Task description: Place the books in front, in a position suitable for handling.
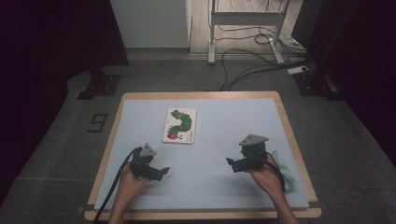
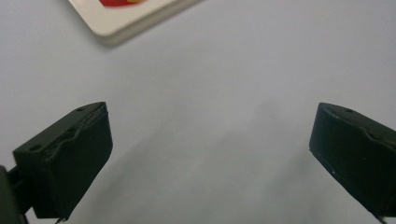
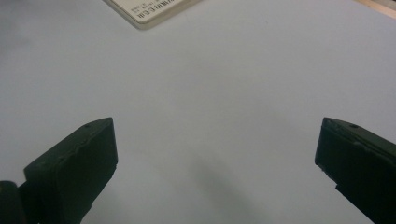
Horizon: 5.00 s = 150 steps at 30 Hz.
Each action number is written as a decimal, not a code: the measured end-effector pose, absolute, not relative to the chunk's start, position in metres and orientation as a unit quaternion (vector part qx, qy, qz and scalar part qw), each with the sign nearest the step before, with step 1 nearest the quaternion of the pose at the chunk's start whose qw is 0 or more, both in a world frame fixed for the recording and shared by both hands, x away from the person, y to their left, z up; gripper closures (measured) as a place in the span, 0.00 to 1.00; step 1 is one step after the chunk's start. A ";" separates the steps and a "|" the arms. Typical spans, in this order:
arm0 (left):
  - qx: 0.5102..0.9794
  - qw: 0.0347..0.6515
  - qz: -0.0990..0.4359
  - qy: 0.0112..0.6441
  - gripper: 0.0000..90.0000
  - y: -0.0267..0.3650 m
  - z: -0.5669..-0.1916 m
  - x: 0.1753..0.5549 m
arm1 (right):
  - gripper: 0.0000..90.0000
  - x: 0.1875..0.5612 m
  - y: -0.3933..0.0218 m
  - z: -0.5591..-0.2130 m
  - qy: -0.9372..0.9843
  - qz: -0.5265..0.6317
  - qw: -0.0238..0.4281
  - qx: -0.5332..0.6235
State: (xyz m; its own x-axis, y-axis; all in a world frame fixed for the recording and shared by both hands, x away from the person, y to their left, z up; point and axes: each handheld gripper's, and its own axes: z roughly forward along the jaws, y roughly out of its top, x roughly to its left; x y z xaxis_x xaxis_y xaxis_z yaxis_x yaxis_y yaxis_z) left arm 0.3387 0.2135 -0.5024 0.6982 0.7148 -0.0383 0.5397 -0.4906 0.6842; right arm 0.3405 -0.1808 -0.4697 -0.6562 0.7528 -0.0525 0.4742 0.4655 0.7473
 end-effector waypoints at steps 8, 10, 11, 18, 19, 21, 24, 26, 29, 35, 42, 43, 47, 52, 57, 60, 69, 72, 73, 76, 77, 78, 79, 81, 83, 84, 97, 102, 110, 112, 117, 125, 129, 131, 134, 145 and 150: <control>0.857 0.346 0.124 0.361 0.00 0.213 -0.494 0.353 | 0.00 0.354 -0.162 -0.475 0.840 0.375 0.180 0.349; 0.861 0.340 0.123 0.357 0.00 0.212 -0.494 0.357 | 0.00 0.358 -0.157 -0.477 0.841 0.377 0.174 0.348; 0.862 0.340 0.120 0.356 0.00 0.211 -0.494 0.359 | 0.00 0.361 -0.153 -0.479 0.842 0.378 0.172 0.344; 0.877 0.316 0.119 0.340 0.00 0.205 -0.493 0.375 | 0.00 0.372 -0.141 -0.483 0.844 0.381 0.170 0.338; 0.878 0.317 0.119 0.338 0.00 0.204 -0.493 0.377 | 0.01 0.374 -0.139 -0.484 0.844 0.382 0.169 0.336; 0.880 0.315 0.119 0.335 0.00 0.202 -0.493 0.381 | 0.02 0.377 -0.135 -0.484 0.845 0.383 0.169 0.333; 0.876 0.329 0.111 0.335 0.00 0.202 -0.493 0.388 | 0.04 0.381 -0.127 -0.486 0.846 0.384 0.170 0.329; 0.877 0.324 0.113 0.335 0.00 0.202 -0.492 0.392 | 0.06 0.383 -0.122 -0.486 0.847 0.383 0.169 0.327; 0.881 0.318 0.115 0.330 0.00 0.200 -0.491 0.397 | 0.11 0.388 -0.114 -0.489 0.849 0.383 0.169 0.321; 0.883 0.312 0.110 0.333 0.00 0.201 -0.495 0.407 | 0.14 0.396 -0.099 -0.497 0.856 0.375 0.169 0.311; 0.885 0.314 0.109 0.327 0.00 0.198 -0.497 0.415 | 0.12 0.405 -0.083 -0.507 0.862 0.377 0.155 0.300; 0.884 0.315 0.109 0.327 0.00 0.198 -0.498 0.416 | 0.11 0.407 -0.081 -0.509 0.863 0.377 0.153 0.298; 0.884 0.317 0.098 0.329 0.00 0.198 -0.503 0.419 | 0.06 0.411 -0.077 -0.514 0.866 0.377 0.144 0.296; 0.885 0.315 0.104 0.325 0.00 0.198 -0.506 0.420 | 0.01 0.419 -0.072 -0.518 0.866 0.386 0.131 0.290; 0.885 0.315 0.105 0.326 0.00 0.200 -0.507 0.421 | 0.00 0.422 -0.064 -0.519 0.869 0.392 0.118 0.276; 0.883 0.322 0.109 0.323 0.00 0.199 -0.508 0.422 | 0.01 0.426 -0.058 -0.521 0.877 0.386 0.111 0.263; 0.890 0.312 0.113 0.312 0.01 0.199 -0.515 0.426 | 0.07 0.435 -0.042 -0.526 0.885 0.381 0.096 0.249; 0.897 0.308 0.100 0.301 0.02 0.198 -0.519 0.426 | 0.09 0.437 -0.038 -0.529 0.886 0.379 0.101 0.248; 0.899 0.305 0.097 0.298 0.03 0.198 -0.521 0.427 | 0.10 0.438 -0.037 -0.530 0.886 0.378 0.098 0.249; 0.898 0.309 0.096 0.297 0.01 0.199 -0.523 0.427 | 0.11 0.440 -0.036 -0.531 0.887 0.379 0.098 0.244; 0.898 0.311 0.097 0.296 0.01 0.199 -0.523 0.427 | 0.11 0.441 -0.036 -0.531 0.887 0.380 0.097 0.243; 0.898 0.313 0.096 0.296 0.01 0.200 -0.523 0.427 | 0.11 0.442 -0.036 -0.531 0.888 0.380 0.097 0.240; 0.897 0.315 0.096 0.296 0.01 0.200 -0.523 0.427 | 0.10 0.442 -0.036 -0.531 0.888 0.381 0.098 0.240; 0.895 0.318 0.096 0.297 0.00 0.200 -0.524 0.427 | 0.10 0.444 -0.036 -0.531 0.886 0.387 0.095 0.238; 0.895 0.316 0.098 0.298 0.00 0.199 -0.524 0.426 | 0.10 0.444 -0.036 -0.531 0.884 0.391 0.096 0.239; 0.895 0.316 0.098 0.299 0.00 0.199 -0.524 0.426 | 0.09 0.444 -0.036 -0.531 0.884 0.392 0.095 0.238; 0.890 0.325 0.082 0.309 0.00 0.195 -0.523 0.419 | 0.11 0.442 -0.044 -0.532 0.880 0.405 0.083 0.236; 0.891 0.327 0.071 0.308 0.00 0.193 -0.522 0.413 | 0.11 0.438 -0.047 -0.532 0.879 0.405 0.085 0.235; 0.892 0.336 0.056 0.298 0.00 0.189 -0.522 0.395 | 0.11 0.427 -0.054 -0.532 0.880 0.406 0.079 0.235; 0.893 0.335 0.054 0.296 0.00 0.188 -0.522 0.390 | 0.11 0.423 -0.055 -0.531 0.881 0.405 0.078 0.232; 0.897 0.328 0.052 0.291 0.00 0.185 -0.520 0.380 | 0.11 0.415 -0.057 -0.530 0.886 0.399 0.077 0.225; 0.897 0.332 0.048 0.287 0.00 0.183 -0.521 0.362 | 0.11 0.395 -0.061 -0.530 0.886 0.400 0.079 0.223; 0.896 0.336 0.049 0.285 0.00 0.182 -0.522 0.351 | 0.11 0.383 -0.063 -0.529 0.887 0.400 0.081 0.215; 0.896 0.337 0.048 0.285 0.00 0.181 -0.522 0.346 | 0.12 0.375 -0.062 -0.529 0.892 0.390 0.096 0.208; 0.894 0.342 0.048 0.285 0.00 0.180 -0.522 0.342 | 0.12 0.372 -0.063 -0.529 0.891 0.391 0.098 0.207; 0.881 0.360 0.058 0.301 0.03 0.186 -0.525 0.358 | 0.09 0.390 -0.062 -0.533 0.888 0.389 0.093 0.224; 0.881 0.354 0.065 0.307 0.01 0.181 -0.524 0.358 | 0.08 0.392 -0.061 -0.533 0.887 0.392 0.093 0.224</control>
